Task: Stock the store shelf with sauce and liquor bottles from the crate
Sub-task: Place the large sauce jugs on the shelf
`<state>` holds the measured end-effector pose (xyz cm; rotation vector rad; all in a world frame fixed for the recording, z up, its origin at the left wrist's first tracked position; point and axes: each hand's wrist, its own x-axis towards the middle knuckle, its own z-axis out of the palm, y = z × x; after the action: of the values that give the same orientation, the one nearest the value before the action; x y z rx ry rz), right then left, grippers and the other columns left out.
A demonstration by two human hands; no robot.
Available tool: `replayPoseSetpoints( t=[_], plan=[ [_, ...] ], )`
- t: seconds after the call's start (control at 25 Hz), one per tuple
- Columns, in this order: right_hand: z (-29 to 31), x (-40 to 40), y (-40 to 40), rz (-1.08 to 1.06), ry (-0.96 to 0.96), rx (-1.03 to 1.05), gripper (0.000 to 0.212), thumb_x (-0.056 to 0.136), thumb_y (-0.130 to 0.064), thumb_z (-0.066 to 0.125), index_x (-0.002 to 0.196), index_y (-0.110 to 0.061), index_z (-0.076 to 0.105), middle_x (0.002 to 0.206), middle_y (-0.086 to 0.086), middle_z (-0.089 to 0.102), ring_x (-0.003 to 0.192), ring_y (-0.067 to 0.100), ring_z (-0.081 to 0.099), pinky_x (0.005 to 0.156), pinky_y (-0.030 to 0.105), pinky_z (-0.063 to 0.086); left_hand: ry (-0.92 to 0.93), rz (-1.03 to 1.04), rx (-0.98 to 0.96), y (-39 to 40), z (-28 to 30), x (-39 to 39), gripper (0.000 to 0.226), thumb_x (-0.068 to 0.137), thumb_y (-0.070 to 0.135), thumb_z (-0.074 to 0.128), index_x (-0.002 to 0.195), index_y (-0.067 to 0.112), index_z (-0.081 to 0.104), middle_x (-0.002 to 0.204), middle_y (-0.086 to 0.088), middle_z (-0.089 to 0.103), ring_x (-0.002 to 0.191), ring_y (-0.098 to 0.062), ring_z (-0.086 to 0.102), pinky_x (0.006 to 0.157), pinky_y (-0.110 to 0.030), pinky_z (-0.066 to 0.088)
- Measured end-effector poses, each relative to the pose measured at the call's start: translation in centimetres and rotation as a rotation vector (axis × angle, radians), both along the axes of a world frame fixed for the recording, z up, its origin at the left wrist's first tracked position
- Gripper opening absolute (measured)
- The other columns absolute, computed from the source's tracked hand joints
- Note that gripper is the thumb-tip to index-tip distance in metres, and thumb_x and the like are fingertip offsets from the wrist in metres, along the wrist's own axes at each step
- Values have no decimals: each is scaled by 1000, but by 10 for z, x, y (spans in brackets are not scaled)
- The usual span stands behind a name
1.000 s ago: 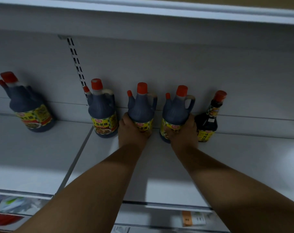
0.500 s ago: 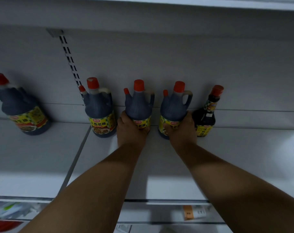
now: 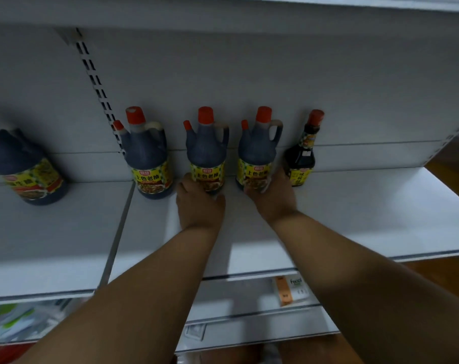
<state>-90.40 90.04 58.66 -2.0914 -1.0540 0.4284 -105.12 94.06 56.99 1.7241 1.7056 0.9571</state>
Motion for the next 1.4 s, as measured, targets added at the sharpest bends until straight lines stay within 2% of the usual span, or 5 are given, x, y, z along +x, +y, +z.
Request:
replayPoseSetpoints(
  t=[0.16, 0.56, 0.88, 1.12, 1.4],
  plan=[
    [3, -14, -36, 143, -64, -98, 89, 84, -44, 71, 152, -11, 24, 152, 12, 37, 137, 29, 39, 106, 33, 37, 66, -51, -35, -39, 1, -4, 78, 81, 33, 72, 145, 11, 32, 142, -13, 41, 126, -32, 48, 102, -40, 44],
    [18, -53, -117, 540, -125, 91, 67, 88, -33, 64, 145, -13, 37, 145, 11, 41, 131, 28, 43, 103, 35, 39, 139, 136, 149, -174, 21, -49, 63, 82, 27, 71, 138, 18, 42, 127, -1, 56, 110, -20, 57, 92, -41, 51],
    [5, -204, -179, 778, -167, 138, 61, 88, -34, 66, 140, -13, 43, 137, 8, 48, 125, 24, 48, 104, 34, 40, 139, 238, 90, -269, -4, -211, 57, 84, 30, 68, 135, 25, 43, 120, 5, 55, 104, -15, 56, 87, -36, 51],
    [-41, -360, -223, 902, -107, -9, 60, 87, -38, 66, 138, -16, 44, 136, 8, 48, 122, 26, 50, 100, 39, 45, 338, 211, -31, -345, -35, -385, 56, 88, 30, 66, 138, 20, 44, 123, 3, 56, 110, -15, 55, 90, -31, 47],
    [-96, -434, -184, 993, -125, -169, 56, 85, -37, 67, 134, -17, 49, 127, 8, 51, 113, 24, 54, 96, 37, 47, 260, 194, -245, -299, -81, -454, 50, 88, 28, 65, 134, 25, 46, 113, 9, 56, 101, -10, 57, 79, -22, 43]
  ],
)
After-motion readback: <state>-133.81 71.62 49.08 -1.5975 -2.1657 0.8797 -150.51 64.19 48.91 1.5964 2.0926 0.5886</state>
